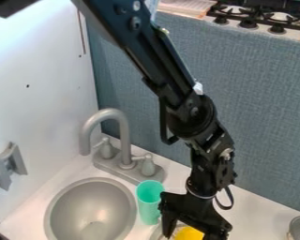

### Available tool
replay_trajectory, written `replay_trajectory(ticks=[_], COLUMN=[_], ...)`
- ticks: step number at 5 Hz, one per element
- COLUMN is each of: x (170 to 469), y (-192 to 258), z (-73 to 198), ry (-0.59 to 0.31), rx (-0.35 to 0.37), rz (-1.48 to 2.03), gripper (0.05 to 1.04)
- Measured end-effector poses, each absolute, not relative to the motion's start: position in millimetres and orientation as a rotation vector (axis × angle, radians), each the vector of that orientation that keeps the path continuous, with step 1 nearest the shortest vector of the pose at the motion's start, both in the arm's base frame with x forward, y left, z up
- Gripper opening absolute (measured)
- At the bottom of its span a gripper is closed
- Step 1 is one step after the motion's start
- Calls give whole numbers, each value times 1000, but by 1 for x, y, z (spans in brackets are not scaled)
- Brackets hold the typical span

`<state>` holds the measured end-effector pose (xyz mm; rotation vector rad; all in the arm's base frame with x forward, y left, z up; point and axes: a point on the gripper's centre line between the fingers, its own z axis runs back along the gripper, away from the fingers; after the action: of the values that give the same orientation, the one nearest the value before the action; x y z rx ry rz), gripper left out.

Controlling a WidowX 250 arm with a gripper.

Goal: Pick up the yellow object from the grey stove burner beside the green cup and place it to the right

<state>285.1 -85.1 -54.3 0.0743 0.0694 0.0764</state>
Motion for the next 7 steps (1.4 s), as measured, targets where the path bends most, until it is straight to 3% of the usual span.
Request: replay_trajectory(ticks=[3, 5, 7], x=[297, 297, 286], y=[-78, -78, -99], z=[-71, -76, -30], ry=[105, 105, -9], rx=[76, 61, 19], rz=[110, 112, 41], gripper=[1001, 889, 888])
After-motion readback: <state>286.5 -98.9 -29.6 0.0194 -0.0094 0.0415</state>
